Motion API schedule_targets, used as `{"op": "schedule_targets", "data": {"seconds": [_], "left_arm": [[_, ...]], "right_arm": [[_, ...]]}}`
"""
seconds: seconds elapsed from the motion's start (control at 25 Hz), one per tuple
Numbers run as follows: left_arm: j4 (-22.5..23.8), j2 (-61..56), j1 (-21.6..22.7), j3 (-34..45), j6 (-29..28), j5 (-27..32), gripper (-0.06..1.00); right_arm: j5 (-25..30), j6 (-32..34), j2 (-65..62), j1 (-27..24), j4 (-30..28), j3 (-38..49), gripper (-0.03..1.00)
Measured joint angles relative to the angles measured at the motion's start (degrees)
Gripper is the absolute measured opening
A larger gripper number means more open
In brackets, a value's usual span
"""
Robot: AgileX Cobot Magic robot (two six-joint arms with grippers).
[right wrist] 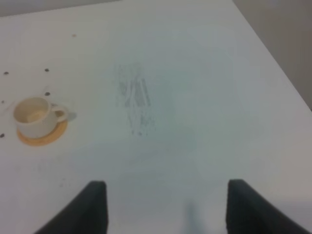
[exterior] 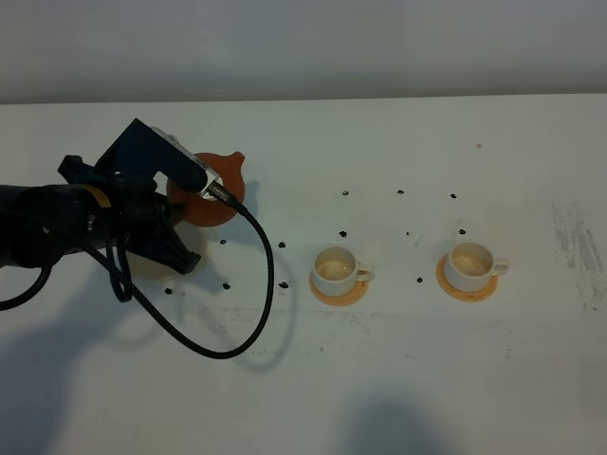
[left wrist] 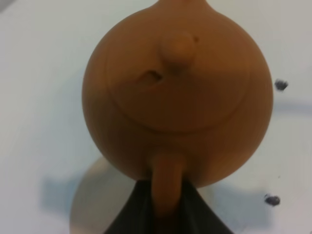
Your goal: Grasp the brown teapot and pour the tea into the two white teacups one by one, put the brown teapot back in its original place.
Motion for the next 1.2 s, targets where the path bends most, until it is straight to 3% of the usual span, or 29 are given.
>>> {"op": "schedule_targets", "data": {"seconds": [0.6, 0.92, 1.2], "left_arm": [[0.0, -2.96, -4.52, 0.03, 4.49, -0.18, 0.08], [0.0, -2.96, -4.78, 0.03, 5.24, -0.2, 0.08], [0.0, -2.96, -4.78, 0.06, 9.87, 0.93, 0.08]], "right_arm": [[0.0, 0.0, 0.0, 0.0, 0.0, 0.0, 0.51], [0.0, 0.0, 0.0, 0.0, 0.0, 0.0, 0.51], [0.0, 0.0, 0.0, 0.0, 0.0, 0.0, 0.51]]}}
